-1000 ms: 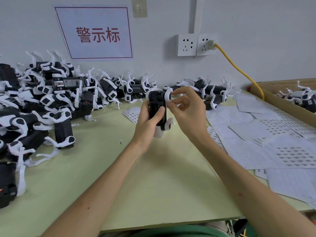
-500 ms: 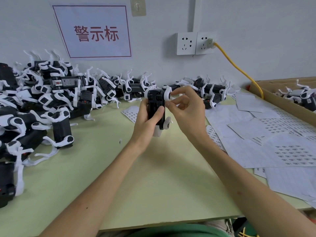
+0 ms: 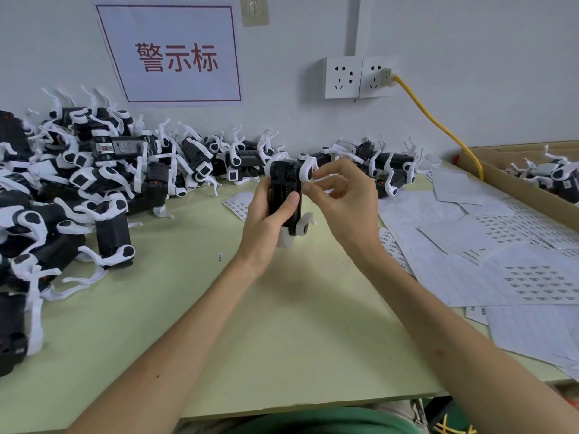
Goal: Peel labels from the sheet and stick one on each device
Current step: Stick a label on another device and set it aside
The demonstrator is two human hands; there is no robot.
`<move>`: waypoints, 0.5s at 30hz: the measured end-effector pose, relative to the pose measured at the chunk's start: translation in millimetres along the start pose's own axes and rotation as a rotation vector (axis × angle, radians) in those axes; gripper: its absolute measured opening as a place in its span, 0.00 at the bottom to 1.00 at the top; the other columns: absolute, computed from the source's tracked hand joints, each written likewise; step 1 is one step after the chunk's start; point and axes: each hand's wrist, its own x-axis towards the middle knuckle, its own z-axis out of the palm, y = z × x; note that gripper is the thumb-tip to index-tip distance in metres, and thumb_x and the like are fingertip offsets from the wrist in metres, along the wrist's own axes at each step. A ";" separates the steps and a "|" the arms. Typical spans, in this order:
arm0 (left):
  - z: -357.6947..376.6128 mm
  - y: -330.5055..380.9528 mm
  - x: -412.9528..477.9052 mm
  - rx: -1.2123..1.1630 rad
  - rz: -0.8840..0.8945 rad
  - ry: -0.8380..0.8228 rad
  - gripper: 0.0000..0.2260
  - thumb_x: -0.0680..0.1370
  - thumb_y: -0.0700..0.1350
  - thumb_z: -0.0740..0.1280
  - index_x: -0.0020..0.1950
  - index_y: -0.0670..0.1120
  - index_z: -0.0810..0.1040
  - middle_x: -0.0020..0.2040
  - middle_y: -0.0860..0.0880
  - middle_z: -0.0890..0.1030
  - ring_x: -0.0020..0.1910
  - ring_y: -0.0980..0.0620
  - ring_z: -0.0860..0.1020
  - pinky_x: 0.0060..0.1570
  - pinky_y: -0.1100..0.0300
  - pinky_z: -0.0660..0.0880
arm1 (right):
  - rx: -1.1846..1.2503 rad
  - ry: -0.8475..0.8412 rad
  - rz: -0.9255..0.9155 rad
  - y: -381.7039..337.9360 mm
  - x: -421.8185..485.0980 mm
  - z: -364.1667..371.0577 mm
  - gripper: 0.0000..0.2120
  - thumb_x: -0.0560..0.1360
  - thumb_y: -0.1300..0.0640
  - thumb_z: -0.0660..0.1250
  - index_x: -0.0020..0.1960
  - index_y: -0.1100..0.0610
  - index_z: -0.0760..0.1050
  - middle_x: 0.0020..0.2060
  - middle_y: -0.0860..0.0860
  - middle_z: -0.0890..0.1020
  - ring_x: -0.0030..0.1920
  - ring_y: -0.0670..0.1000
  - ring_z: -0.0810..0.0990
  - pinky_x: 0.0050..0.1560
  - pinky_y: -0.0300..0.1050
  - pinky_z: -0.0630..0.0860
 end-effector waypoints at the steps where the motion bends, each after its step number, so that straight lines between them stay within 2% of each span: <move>1: 0.0 0.3 -0.3 0.000 0.004 -0.002 0.11 0.83 0.40 0.65 0.64 0.38 0.73 0.46 0.54 0.80 0.40 0.61 0.83 0.40 0.70 0.76 | 0.002 -0.001 0.004 0.0 0.3 -0.3 0.07 0.73 0.62 0.77 0.44 0.55 0.78 0.36 0.44 0.84 0.34 0.39 0.79 0.37 0.32 0.68; 4: -0.4 0.5 -0.6 -0.006 0.016 -0.011 0.13 0.82 0.41 0.65 0.65 0.37 0.72 0.48 0.51 0.79 0.40 0.61 0.83 0.40 0.71 0.75 | 0.001 -0.002 0.014 0.1 1.2 -0.9 0.07 0.72 0.62 0.77 0.42 0.56 0.79 0.35 0.43 0.82 0.37 0.40 0.81 0.38 0.31 0.68; 10: 0.5 0.6 -0.1 -0.034 -0.010 -0.029 0.13 0.83 0.42 0.63 0.65 0.37 0.72 0.43 0.59 0.82 0.38 0.60 0.83 0.39 0.70 0.76 | -0.009 -0.018 0.028 1.1 0.9 -1.9 0.07 0.73 0.59 0.77 0.41 0.55 0.80 0.35 0.40 0.82 0.33 0.36 0.77 0.38 0.32 0.67; 12: 0.7 2.0 0.8 -0.069 -0.055 -0.014 0.13 0.82 0.45 0.65 0.64 0.41 0.75 0.44 0.57 0.83 0.40 0.58 0.83 0.42 0.67 0.77 | -0.009 -0.026 0.047 1.1 1.2 -2.5 0.07 0.74 0.57 0.77 0.40 0.54 0.80 0.36 0.42 0.83 0.33 0.37 0.76 0.40 0.35 0.68; 15: 0.5 3.2 4.0 -0.152 -0.161 -0.005 0.16 0.78 0.51 0.67 0.63 0.46 0.79 0.50 0.52 0.83 0.48 0.55 0.81 0.52 0.59 0.77 | -0.008 -0.044 0.067 -0.1 1.0 -0.3 0.09 0.75 0.56 0.76 0.38 0.50 0.79 0.36 0.41 0.83 0.32 0.37 0.76 0.41 0.40 0.70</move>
